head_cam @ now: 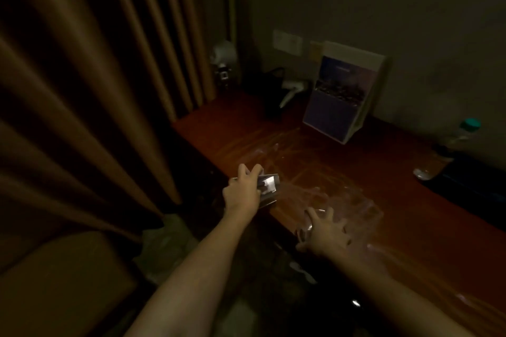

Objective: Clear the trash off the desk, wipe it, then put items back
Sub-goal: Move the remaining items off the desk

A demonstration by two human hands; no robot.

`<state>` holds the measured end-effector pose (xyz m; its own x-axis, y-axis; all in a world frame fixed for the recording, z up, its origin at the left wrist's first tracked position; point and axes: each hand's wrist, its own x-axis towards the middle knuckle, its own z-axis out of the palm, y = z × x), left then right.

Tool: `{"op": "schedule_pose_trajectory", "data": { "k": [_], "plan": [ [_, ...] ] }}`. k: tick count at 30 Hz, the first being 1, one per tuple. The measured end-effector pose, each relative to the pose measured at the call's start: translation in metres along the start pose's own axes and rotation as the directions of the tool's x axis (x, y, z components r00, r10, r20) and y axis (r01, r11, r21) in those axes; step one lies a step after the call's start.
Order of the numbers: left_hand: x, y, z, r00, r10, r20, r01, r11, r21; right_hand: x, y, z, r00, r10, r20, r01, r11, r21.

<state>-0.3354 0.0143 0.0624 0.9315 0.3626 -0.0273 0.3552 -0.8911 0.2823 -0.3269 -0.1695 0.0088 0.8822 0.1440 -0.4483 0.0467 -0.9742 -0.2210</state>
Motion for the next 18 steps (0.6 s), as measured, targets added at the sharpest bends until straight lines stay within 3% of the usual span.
{"op": "schedule_pose_trajectory", "data": {
  "k": [6,10,14,18],
  "plan": [
    [-0.075,-0.137,-0.037,0.967,-0.233,-0.101,0.237,0.971,0.031,-0.047,-0.106,0.045,0.953,-0.282,0.107,0.291,0.954,-0.078],
    [-0.133,-0.207,-0.048,0.894,-0.433,-0.117,0.440,0.898,0.034,-0.072,-0.164,0.078,0.895,-0.408,0.181,0.437,0.883,-0.169],
    [-0.180,-0.242,-0.057,0.778,-0.606,-0.164,0.610,0.792,-0.031,-0.083,-0.216,0.094,0.797,-0.563,0.219,0.604,0.757,-0.251],
    [-0.236,-0.259,-0.052,0.576,-0.795,-0.190,0.798,0.597,-0.081,-0.098,-0.261,0.111,0.654,-0.676,0.339,0.756,0.573,-0.315]
  ]
}}
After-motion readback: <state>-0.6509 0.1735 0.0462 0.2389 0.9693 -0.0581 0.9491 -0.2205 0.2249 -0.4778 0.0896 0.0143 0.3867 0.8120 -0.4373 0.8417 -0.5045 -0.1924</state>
